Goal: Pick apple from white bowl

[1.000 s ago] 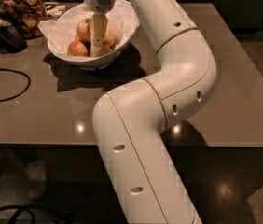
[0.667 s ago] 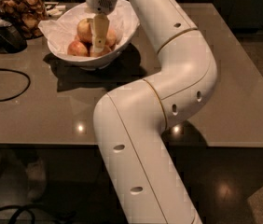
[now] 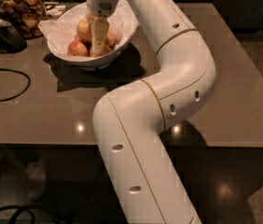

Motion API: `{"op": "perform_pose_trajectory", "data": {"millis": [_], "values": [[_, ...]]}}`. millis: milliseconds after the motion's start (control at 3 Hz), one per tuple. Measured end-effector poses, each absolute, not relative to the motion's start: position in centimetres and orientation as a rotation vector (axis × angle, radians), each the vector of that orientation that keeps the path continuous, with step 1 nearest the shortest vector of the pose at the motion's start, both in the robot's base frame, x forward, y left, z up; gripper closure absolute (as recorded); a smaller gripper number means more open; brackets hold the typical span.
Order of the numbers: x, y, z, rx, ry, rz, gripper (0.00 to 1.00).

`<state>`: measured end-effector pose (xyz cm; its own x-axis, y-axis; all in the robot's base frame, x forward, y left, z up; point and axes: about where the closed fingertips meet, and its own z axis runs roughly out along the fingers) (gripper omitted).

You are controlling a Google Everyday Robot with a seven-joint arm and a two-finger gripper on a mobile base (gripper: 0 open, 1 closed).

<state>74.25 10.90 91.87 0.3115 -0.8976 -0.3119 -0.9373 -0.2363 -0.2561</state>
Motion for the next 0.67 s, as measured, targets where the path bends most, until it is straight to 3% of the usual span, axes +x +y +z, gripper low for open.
{"op": "perform_pose_trajectory", "data": {"millis": [667], "values": [[74.25,10.90,91.86,-2.194,1.634,0.139,0.69]]}}
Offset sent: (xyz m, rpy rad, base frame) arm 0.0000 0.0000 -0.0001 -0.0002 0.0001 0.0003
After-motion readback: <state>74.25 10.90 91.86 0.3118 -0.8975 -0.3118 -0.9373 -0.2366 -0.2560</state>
